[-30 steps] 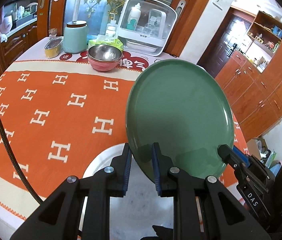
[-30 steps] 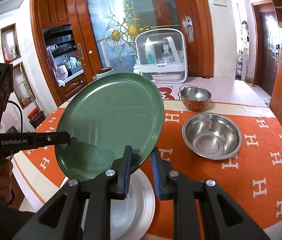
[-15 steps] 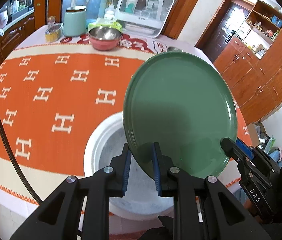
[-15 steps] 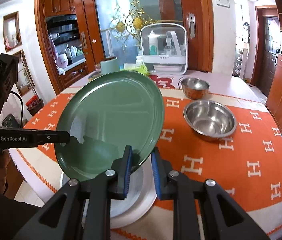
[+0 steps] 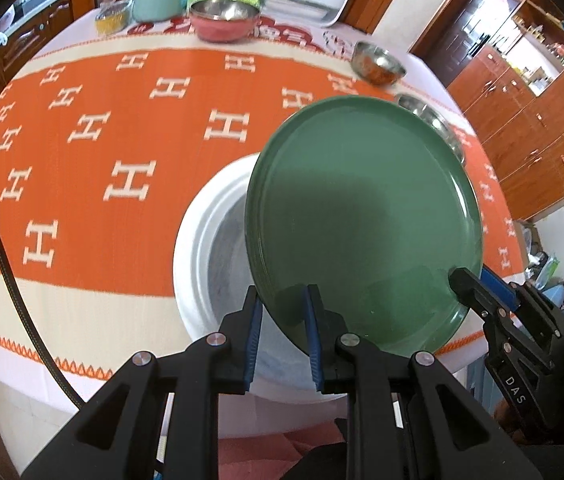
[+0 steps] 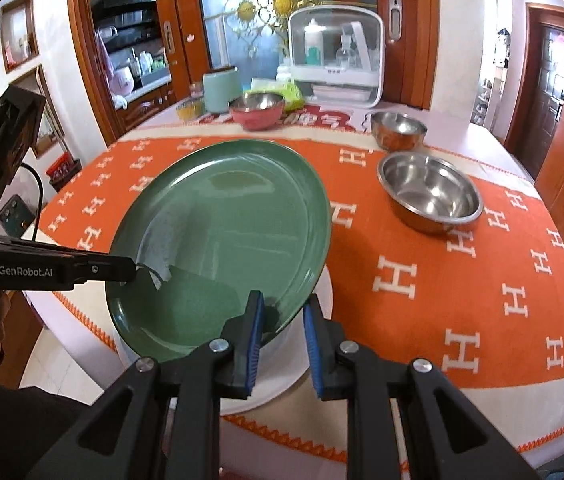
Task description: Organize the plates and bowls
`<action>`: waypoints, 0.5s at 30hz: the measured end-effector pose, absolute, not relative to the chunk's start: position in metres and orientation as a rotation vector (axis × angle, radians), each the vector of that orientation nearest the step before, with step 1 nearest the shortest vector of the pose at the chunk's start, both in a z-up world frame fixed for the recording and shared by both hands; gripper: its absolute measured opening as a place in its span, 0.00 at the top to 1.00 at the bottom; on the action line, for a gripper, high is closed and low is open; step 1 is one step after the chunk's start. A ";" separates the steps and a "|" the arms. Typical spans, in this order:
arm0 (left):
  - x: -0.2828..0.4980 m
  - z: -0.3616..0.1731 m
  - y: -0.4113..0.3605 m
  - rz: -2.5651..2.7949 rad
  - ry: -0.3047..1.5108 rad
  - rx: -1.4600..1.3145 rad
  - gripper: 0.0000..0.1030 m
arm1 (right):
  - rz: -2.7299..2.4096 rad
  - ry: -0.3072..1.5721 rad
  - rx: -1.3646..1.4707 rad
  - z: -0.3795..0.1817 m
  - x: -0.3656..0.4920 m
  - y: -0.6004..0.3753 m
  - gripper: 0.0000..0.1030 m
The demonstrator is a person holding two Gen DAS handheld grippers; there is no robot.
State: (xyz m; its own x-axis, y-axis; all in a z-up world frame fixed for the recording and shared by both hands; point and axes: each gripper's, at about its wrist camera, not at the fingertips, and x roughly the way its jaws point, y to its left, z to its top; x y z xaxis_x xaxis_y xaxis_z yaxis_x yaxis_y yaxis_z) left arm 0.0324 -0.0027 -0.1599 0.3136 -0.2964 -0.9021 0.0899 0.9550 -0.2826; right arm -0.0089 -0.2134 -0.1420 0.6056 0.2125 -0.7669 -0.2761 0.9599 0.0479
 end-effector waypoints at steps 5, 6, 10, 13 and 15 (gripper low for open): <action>0.033 -0.176 0.001 -0.243 1.291 -0.200 0.83 | 0.284 0.917 -0.110 -0.151 -0.008 -0.206 0.80; 0.033 -0.179 0.001 -0.238 1.303 -0.197 0.83 | 0.285 0.927 -0.116 -0.153 -0.007 -0.205 0.80; 0.034 -0.183 0.001 -0.227 1.336 -0.185 0.83 | 0.288 0.957 -0.131 -0.159 -0.006 -0.201 0.80; 0.038 -0.187 0.002 -0.226 1.361 -0.181 0.83 | 0.289 0.979 -0.141 -0.163 -0.003 -0.198 0.79; 0.040 -0.188 0.000 -0.235 1.372 -0.168 0.83 | 0.285 0.992 -0.146 -0.165 -0.003 -0.198 0.79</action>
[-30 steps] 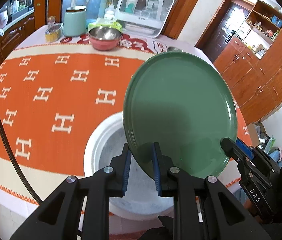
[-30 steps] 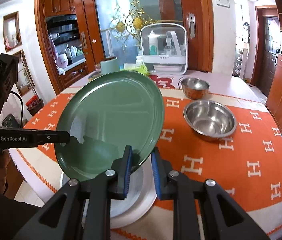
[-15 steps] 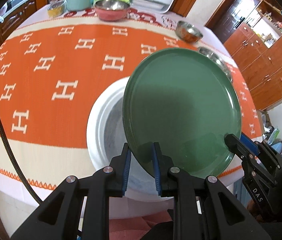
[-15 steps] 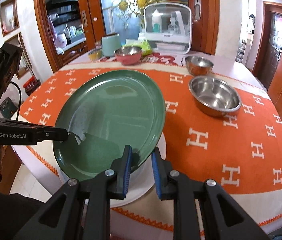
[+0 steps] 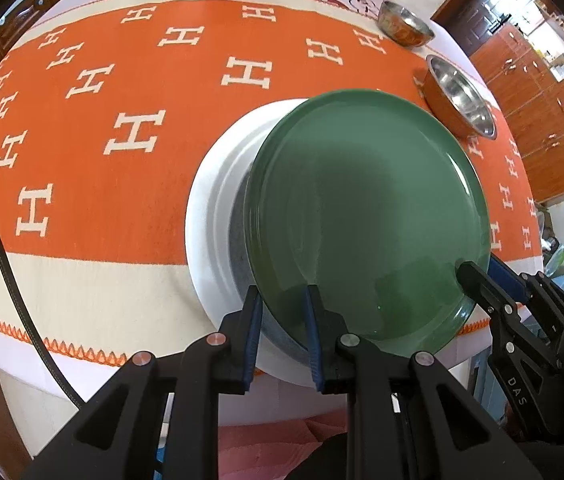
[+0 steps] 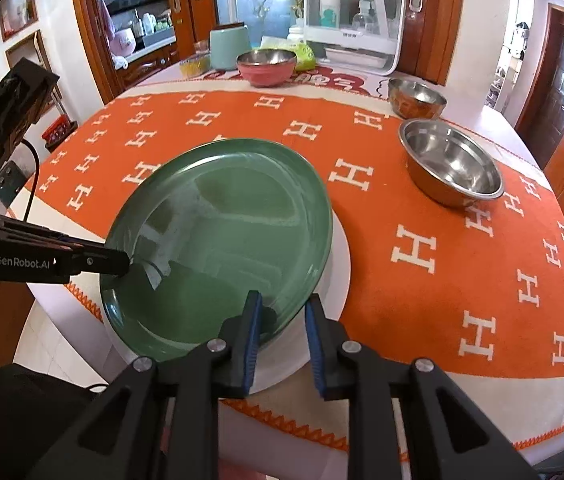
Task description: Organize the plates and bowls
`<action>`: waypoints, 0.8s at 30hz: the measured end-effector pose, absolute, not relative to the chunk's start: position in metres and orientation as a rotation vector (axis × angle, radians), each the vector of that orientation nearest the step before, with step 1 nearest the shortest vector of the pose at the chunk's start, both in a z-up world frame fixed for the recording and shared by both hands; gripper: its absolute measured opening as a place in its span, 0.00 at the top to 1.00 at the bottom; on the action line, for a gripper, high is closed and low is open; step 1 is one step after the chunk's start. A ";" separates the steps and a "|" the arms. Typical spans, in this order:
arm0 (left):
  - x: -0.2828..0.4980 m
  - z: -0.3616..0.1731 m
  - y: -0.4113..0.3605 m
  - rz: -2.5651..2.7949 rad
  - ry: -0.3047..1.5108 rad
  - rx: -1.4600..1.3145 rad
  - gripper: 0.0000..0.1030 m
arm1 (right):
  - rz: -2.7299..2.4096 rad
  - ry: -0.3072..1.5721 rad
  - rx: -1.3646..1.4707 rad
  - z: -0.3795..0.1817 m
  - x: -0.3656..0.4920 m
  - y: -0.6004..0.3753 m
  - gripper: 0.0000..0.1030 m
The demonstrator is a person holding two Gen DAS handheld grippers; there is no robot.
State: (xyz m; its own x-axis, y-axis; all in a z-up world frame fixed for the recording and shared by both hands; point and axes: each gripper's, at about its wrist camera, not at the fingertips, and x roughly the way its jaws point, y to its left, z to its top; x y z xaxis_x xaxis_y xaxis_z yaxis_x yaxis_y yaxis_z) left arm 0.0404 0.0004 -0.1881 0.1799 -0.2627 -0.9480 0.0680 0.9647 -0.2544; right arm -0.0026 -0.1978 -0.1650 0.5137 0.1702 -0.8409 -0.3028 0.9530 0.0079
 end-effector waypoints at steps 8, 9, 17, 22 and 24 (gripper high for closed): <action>0.046 -0.188 -0.002 -0.270 1.384 -0.121 0.83 | 0.264 1.037 -0.146 -0.173 -0.004 -0.199 0.76; 0.047 -0.187 -0.001 -0.271 1.384 -0.118 0.83 | 0.263 1.035 -0.150 -0.173 -0.005 -0.197 0.76; 0.054 -0.186 0.000 -0.300 1.376 -0.082 0.83 | 0.265 1.023 -0.175 -0.167 -0.005 -0.184 0.76; 0.057 -0.178 0.008 -0.323 1.358 -0.058 0.82 | 0.241 1.018 -0.177 -0.162 -0.001 -0.174 0.76; 0.058 -0.174 0.013 -0.329 1.347 -0.050 0.81 | 0.231 1.013 -0.170 -0.159 0.000 -0.171 0.76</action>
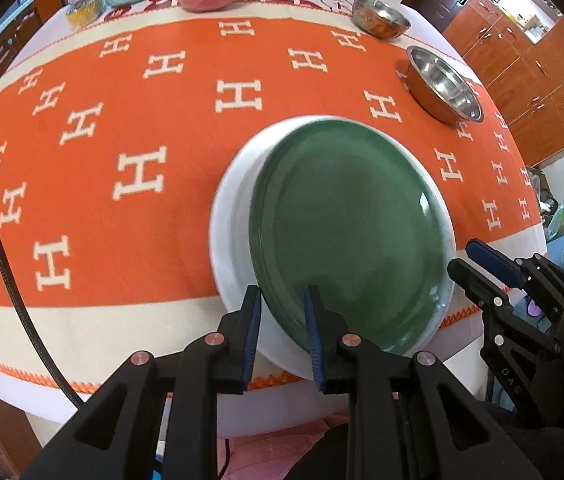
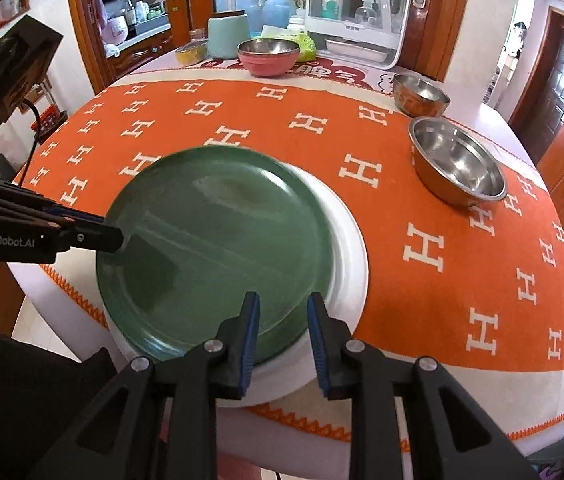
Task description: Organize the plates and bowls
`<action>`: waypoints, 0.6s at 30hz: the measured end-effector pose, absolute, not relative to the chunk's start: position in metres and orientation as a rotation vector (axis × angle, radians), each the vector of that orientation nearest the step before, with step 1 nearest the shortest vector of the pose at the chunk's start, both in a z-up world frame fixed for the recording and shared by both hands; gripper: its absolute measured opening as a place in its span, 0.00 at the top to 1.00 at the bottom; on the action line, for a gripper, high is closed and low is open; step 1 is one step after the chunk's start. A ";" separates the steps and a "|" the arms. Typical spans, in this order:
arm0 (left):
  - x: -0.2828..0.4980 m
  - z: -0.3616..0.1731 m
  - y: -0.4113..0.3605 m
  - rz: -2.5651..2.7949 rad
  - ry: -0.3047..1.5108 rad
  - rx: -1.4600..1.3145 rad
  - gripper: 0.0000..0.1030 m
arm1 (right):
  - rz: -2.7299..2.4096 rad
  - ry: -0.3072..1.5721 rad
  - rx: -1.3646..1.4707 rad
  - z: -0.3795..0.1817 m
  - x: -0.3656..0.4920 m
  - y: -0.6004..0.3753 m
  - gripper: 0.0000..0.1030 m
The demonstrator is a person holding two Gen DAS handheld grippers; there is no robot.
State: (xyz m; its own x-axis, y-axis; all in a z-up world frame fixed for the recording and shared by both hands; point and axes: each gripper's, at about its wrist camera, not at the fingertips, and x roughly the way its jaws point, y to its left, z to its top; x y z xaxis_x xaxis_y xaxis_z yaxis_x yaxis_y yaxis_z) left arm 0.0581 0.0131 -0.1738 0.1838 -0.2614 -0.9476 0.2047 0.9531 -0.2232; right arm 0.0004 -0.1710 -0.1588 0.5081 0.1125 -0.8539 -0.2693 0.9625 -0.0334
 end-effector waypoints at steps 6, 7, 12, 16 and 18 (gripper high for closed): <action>0.060 -0.141 0.021 -0.454 1.237 -0.044 0.78 | 0.193 1.002 -0.146 -0.149 0.003 -0.157 0.76; 0.060 -0.134 0.021 -0.477 1.216 -0.034 0.78 | 0.184 1.000 -0.142 -0.147 0.003 -0.155 0.76; 0.056 -0.108 0.017 -0.575 1.119 0.030 0.75 | 0.132 0.978 -0.113 -0.139 0.000 -0.150 0.75; 0.060 -0.093 0.013 -0.629 1.066 0.048 0.73 | 0.084 0.940 -0.101 -0.129 -0.006 -0.151 0.63; 0.063 -0.087 0.011 -0.642 1.037 0.051 0.72 | 0.054 0.925 -0.096 -0.124 -0.008 -0.153 0.61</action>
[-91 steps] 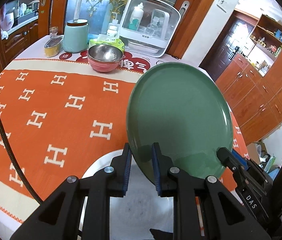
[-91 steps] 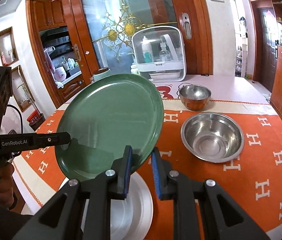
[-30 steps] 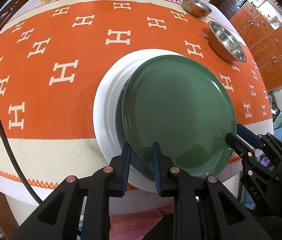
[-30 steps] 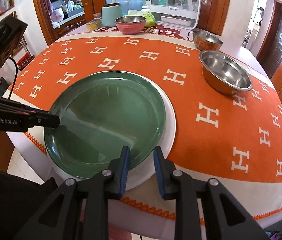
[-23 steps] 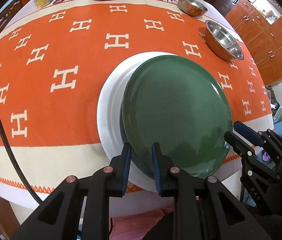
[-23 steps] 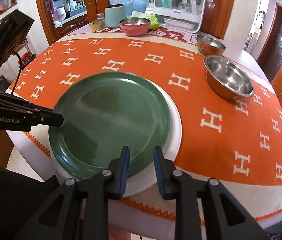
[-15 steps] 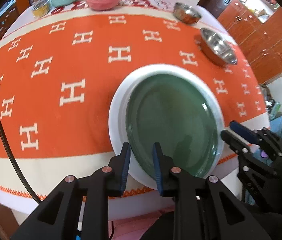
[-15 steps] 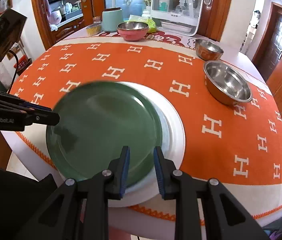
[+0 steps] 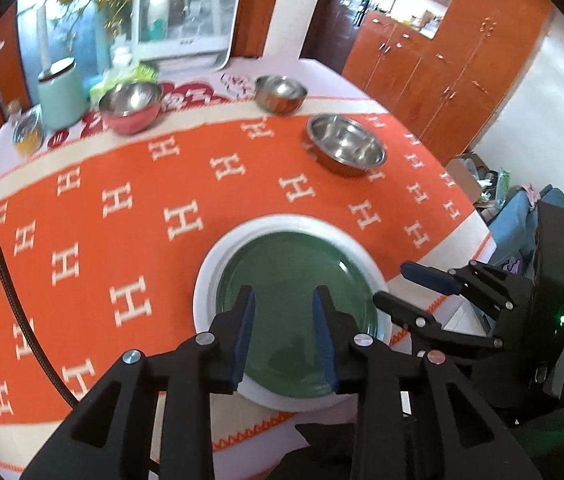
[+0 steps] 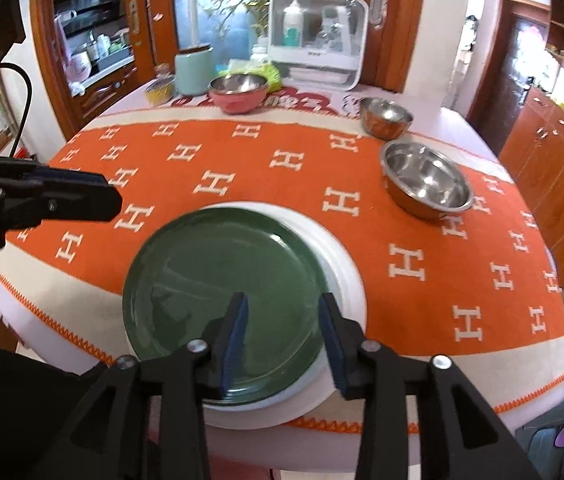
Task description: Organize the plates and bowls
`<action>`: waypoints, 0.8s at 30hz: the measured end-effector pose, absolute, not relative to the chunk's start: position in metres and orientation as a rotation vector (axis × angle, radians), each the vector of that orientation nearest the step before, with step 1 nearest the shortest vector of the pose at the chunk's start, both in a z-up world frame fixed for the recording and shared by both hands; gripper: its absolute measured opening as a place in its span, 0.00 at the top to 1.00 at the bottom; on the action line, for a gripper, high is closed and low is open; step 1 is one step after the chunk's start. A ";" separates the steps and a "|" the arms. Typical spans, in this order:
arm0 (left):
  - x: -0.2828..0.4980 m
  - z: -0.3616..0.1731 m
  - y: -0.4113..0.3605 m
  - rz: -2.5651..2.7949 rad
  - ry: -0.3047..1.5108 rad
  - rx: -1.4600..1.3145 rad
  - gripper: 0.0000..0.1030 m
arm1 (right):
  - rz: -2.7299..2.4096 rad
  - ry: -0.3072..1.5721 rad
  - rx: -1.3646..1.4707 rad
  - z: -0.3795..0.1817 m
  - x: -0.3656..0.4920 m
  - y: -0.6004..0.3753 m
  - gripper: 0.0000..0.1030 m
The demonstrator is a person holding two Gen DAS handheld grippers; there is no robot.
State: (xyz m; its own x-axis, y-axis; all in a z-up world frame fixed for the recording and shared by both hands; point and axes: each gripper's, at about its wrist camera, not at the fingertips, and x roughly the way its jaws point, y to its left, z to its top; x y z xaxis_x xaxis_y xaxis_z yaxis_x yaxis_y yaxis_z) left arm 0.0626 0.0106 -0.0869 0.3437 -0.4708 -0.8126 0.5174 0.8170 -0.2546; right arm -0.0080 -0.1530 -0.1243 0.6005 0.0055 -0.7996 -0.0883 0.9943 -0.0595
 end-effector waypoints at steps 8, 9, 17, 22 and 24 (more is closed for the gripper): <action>0.071 -0.067 -0.008 -0.673 0.967 0.061 0.56 | -0.051 0.816 -0.073 -0.096 -0.014 -0.178 0.48; 0.071 -0.065 -0.012 -0.671 0.958 0.068 0.53 | -0.059 0.801 -0.072 -0.093 -0.014 -0.182 0.45; 0.080 -0.047 -0.057 -0.609 0.913 0.028 0.44 | -0.019 0.759 -0.105 -0.070 -0.005 -0.230 0.44; 0.083 -0.038 -0.093 -0.551 0.906 0.006 0.36 | 0.025 0.732 -0.115 -0.057 0.000 -0.268 0.44; 0.083 -0.035 -0.104 -0.532 0.894 0.001 0.36 | 0.040 0.725 -0.120 -0.054 0.004 -0.284 0.44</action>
